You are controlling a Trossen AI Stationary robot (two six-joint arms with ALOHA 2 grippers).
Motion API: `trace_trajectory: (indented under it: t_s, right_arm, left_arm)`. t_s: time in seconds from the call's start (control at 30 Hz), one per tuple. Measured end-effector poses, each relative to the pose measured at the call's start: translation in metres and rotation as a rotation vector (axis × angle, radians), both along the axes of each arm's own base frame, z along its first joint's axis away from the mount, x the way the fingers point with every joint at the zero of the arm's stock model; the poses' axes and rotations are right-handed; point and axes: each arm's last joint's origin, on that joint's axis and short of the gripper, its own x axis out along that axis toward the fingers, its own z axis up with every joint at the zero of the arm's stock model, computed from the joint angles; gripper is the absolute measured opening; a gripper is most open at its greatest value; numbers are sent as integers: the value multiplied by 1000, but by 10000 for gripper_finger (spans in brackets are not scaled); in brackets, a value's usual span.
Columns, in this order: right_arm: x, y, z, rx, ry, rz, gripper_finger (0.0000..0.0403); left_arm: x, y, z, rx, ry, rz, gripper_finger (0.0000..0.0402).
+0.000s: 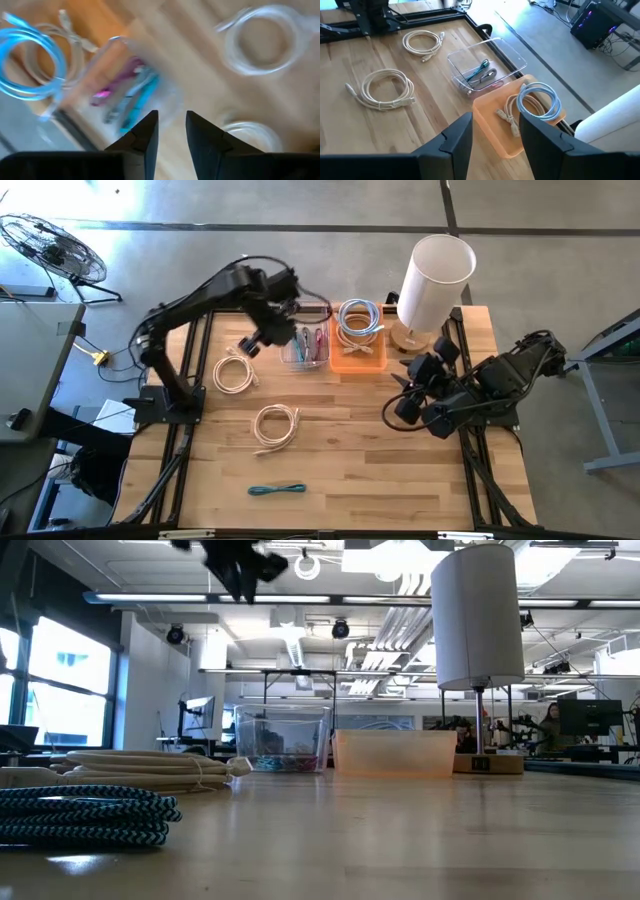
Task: Pick & Place USB Port
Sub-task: Put the blue charger cable into the transparent bin
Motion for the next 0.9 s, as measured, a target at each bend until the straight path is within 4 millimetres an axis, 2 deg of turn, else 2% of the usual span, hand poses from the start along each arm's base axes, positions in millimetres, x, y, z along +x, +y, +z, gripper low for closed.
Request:
trace_trajectory:
  t_s: [0.17, 0.27, 0.5, 0.63, 0.73, 0.9]
  right_arm:
    - [3, -7, 0, -33, 40, 6, 153]
    - [6, -11, 0, -58, 66, 15, 153]
    - [11, -17, 1, -86, 116, 61, 153]
    - [12, -17, 1, -78, 122, 77, 153]
    - [13, -16, 1, -53, 102, 72, 153]
    - [15, -13, 0, 62, 101, 109, 153]
  left_arm:
    - [-23, -53, 29, -69, -64, 167, 96]
    - [-37, -86, 43, -52, -107, 191, 97]
    - [-49, -149, 50, -16, -164, 274, 124]
    - [-49, -180, 43, -8, -168, 324, 157]
    - [-50, -198, 29, 18, -144, 346, 175]
    - [-56, -224, -2, -14, -62, 523, 178]
